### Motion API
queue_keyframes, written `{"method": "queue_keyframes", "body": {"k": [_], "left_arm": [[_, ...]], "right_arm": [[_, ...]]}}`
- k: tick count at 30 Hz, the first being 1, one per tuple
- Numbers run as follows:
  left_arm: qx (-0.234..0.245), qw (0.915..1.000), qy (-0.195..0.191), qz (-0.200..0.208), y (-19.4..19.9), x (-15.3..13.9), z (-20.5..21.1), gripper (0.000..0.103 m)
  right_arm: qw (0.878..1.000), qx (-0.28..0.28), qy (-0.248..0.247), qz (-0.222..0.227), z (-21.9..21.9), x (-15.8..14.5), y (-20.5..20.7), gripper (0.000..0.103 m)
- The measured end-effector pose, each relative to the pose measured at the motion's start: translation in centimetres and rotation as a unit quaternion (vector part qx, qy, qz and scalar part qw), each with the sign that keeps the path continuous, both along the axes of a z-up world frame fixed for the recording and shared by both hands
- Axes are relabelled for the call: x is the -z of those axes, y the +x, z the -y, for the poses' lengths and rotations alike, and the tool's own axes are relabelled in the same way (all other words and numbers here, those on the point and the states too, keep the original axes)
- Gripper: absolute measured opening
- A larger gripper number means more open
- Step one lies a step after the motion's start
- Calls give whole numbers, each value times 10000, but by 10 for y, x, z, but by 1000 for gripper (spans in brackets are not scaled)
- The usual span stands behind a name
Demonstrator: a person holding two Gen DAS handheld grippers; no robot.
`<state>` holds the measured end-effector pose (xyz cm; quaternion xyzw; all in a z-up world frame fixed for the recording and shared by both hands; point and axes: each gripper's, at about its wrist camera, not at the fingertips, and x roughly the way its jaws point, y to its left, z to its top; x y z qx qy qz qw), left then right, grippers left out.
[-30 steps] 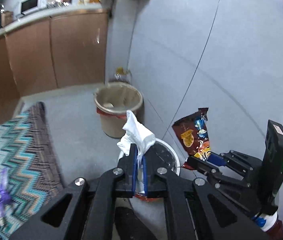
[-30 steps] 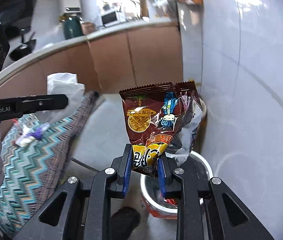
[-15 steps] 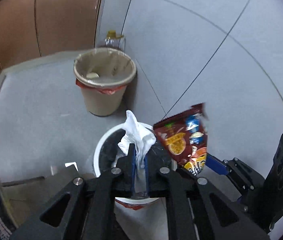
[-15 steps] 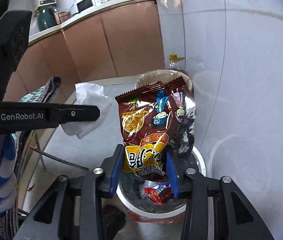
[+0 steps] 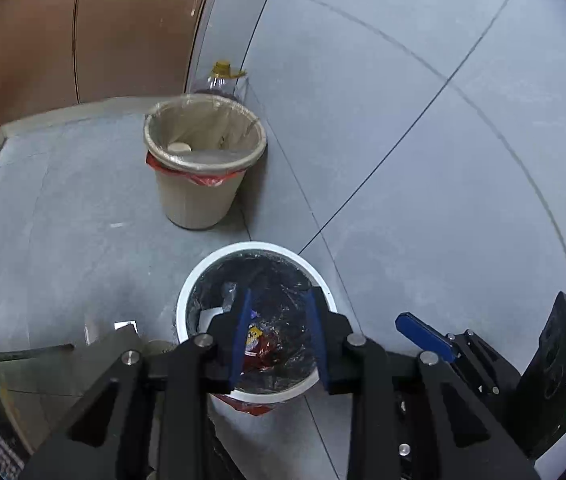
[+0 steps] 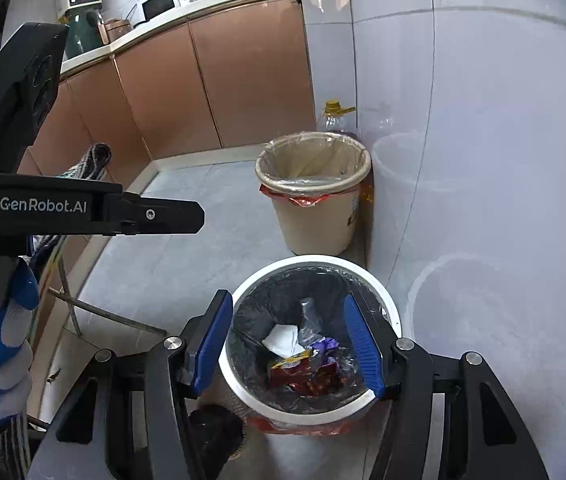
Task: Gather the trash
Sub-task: 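Open both tools over the bin to drop the tissue and snack bag, then move both open tools back over the blanket toward the remaining trash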
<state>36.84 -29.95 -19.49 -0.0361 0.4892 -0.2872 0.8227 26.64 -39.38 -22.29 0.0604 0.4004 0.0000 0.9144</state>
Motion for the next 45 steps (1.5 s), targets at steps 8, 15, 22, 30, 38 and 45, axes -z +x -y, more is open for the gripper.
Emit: {"method": "queue_keyframes", "body": {"k": [8,15,22,30,38,45], "left_arm": [[-143,9974,64,701,-38,-49,-35,35],[-375,9900,158,1352,-79,-90,-77,38],[-893,9770,148,1930,-124,-129,-141,43],[-1408,9590,275,2444,-167,-160,-205,48],[-1792,9426,380,2793,-217,-175,-255,53],[-1995,9306,292,3053,-251,-188,-280,55]], "right_arm": [[9987,-156,-174,452,-25,-48,-27,59],[9944,-239,-437,930,-59,-98,-61,61],[9866,-311,-774,1403,-98,-145,-97,64],[9759,-652,-1025,1815,-149,-181,-134,71],[9682,-984,-1082,2030,-184,-195,-159,71],[9627,-1171,-1126,2163,-204,-204,-182,72]]}}
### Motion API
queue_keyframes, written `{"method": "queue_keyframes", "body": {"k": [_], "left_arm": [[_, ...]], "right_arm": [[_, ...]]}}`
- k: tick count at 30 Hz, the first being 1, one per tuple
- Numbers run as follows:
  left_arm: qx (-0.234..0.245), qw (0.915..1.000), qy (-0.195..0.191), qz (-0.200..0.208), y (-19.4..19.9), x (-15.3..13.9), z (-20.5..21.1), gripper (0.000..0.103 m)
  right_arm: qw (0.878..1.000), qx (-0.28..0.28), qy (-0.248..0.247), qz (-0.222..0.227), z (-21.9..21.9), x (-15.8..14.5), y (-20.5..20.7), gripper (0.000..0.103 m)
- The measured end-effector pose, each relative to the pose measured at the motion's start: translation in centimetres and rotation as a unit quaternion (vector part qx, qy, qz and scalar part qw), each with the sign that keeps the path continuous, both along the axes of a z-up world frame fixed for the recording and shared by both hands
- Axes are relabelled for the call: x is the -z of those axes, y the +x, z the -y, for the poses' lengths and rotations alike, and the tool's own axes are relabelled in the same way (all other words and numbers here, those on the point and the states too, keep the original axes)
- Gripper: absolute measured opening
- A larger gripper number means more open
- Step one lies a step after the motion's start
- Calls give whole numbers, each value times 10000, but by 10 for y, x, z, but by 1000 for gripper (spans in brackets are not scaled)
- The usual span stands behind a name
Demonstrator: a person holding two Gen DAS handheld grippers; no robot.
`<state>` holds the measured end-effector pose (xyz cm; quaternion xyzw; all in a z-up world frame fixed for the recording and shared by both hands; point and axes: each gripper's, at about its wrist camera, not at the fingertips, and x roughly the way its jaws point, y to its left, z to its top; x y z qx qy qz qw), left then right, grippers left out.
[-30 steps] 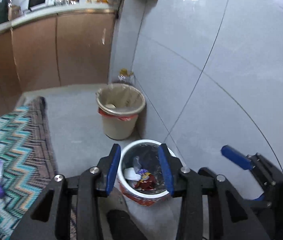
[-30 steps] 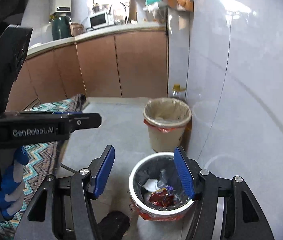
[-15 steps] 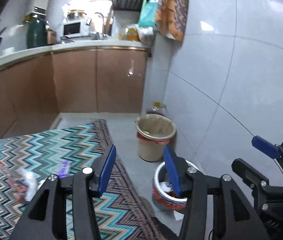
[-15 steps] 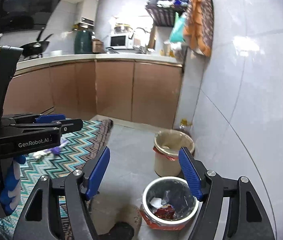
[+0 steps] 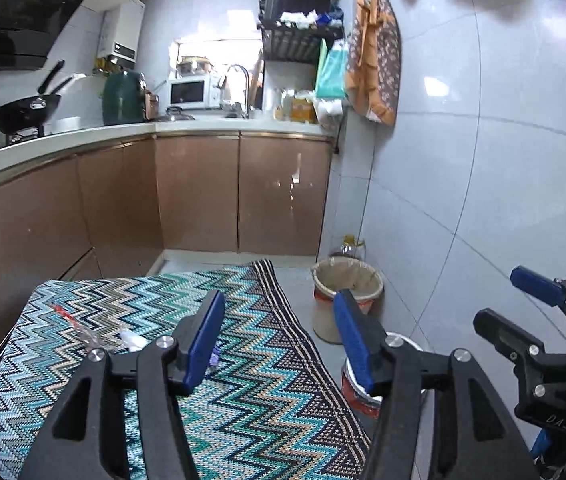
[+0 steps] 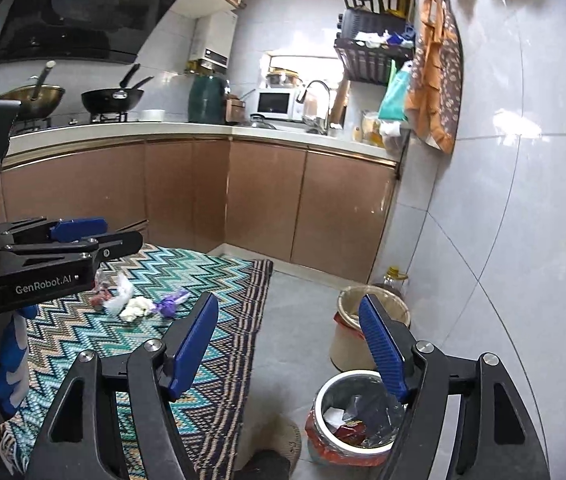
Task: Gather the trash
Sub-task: 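Move both open tools back over the blanket toward the remaining trash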
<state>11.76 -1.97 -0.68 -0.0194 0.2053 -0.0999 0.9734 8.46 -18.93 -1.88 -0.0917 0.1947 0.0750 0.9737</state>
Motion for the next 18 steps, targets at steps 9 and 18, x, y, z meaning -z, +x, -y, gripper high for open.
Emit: {"method": "queue_keyframes", "body": {"k": [9,18], "left_arm": [[-330,9982,-22,504,-45,-18,-33,55],[-1076,9938,-32,291,-63,-16,-100,56]], "right_arm": [[9994,-194,-174,235,-21,-15,-32,74],[9972,-579,-132,444,-41,-28,-45,74]]}}
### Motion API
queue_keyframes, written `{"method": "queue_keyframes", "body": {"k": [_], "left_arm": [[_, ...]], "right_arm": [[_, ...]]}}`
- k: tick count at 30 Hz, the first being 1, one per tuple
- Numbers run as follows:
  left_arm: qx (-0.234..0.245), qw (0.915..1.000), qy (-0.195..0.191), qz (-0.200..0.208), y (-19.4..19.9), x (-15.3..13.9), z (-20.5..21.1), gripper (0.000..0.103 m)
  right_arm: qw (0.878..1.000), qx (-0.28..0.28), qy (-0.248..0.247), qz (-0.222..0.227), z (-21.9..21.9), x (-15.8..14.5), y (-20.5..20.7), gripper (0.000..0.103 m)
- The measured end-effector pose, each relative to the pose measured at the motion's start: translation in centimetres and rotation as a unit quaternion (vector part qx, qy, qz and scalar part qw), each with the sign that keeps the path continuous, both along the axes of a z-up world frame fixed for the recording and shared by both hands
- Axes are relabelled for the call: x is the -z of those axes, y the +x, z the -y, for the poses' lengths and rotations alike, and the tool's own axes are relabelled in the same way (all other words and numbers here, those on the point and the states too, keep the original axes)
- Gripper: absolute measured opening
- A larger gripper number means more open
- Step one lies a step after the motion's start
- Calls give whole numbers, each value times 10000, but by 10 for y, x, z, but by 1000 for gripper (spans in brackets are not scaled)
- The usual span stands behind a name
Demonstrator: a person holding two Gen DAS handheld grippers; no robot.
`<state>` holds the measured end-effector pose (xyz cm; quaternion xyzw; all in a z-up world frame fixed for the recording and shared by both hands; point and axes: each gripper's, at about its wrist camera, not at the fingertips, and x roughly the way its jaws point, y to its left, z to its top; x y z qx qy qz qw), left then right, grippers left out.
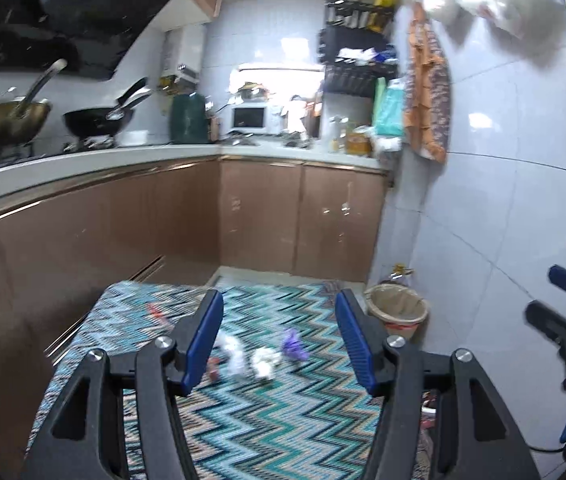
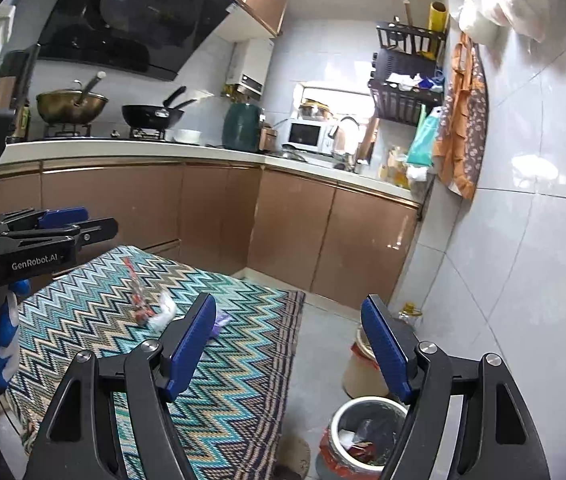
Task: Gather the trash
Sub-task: 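Move both open tools back over the blanket toward the remaining trash, then grasp the clear plastic bag with the left tool while the right tool grasps white tissue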
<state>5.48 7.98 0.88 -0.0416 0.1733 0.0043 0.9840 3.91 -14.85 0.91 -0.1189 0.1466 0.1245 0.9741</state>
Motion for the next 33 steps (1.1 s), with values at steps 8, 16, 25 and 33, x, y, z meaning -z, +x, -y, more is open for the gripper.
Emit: {"method": "queue_keyframes", "body": {"k": [8,16,25,33], "left_arm": [[-579,9953,-191,-753,34,52,-59,56],[-530,9868,-321,-1494,96,111,-79,56],[-438,9779,-309,-2020,155,158,-90,53],[-351,9682,-689,-2380,196,186,-107,46]], "right_arm": [[9984,-189,165,-504,-6,23,46,74],[9893,-459,312,-1348,-30,69,114,66],[9719,-872,430,-2143,-68,117,182,54],[9497,-1614,394,-2653,-124,151,203,49]]}}
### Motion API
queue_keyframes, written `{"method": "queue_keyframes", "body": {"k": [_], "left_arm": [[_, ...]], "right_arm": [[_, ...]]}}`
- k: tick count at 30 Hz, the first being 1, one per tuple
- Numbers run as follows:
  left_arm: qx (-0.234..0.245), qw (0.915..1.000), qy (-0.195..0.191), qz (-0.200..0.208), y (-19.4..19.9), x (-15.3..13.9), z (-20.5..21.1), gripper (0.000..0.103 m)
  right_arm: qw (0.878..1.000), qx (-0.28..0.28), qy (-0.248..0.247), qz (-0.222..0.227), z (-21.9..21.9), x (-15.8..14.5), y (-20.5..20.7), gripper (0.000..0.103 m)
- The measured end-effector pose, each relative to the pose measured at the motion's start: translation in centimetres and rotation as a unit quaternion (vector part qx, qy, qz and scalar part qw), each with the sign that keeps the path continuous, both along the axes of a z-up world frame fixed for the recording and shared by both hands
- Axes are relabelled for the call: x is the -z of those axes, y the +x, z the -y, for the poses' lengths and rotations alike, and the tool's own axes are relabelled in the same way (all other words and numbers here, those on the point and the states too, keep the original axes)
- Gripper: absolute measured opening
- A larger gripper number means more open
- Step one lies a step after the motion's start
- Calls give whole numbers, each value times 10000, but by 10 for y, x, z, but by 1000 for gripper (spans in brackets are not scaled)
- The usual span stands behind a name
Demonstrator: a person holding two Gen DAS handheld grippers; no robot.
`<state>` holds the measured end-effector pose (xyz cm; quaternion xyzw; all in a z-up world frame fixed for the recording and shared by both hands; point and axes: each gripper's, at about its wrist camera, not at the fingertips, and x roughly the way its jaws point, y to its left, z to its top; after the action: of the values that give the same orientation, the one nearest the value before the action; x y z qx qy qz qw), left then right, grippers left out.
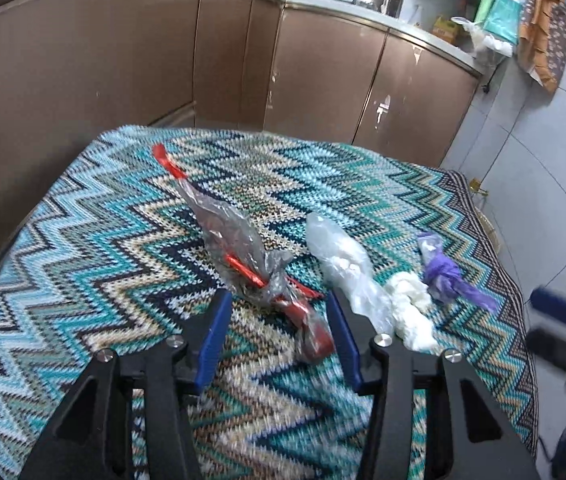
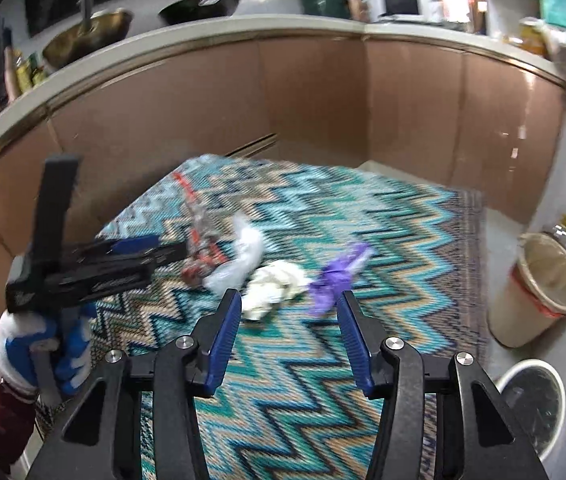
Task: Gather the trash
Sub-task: 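Grasp the clear plastic bag with the left tool while the right tool grasps white tissue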
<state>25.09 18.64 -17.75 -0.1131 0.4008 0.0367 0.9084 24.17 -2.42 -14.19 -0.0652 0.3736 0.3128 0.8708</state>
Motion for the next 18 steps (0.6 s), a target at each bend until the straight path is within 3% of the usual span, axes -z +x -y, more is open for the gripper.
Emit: {"method": "queue_keyframes", "body": {"k": [10,14,18], "left_arm": [[-154,9969,-590,-501,50,33,-27,34],[-178,9969,-636,-436,49,36,-31,24],[-168,9973,-635,-340,44,35,-33,17]], "right_arm": [[9979,-456,-380,-248,-56,36,20,47],[9967,-491,-534,-373,-65,52,25,46],[9956,-477,-642,-493,-69,65,29,36]]}}
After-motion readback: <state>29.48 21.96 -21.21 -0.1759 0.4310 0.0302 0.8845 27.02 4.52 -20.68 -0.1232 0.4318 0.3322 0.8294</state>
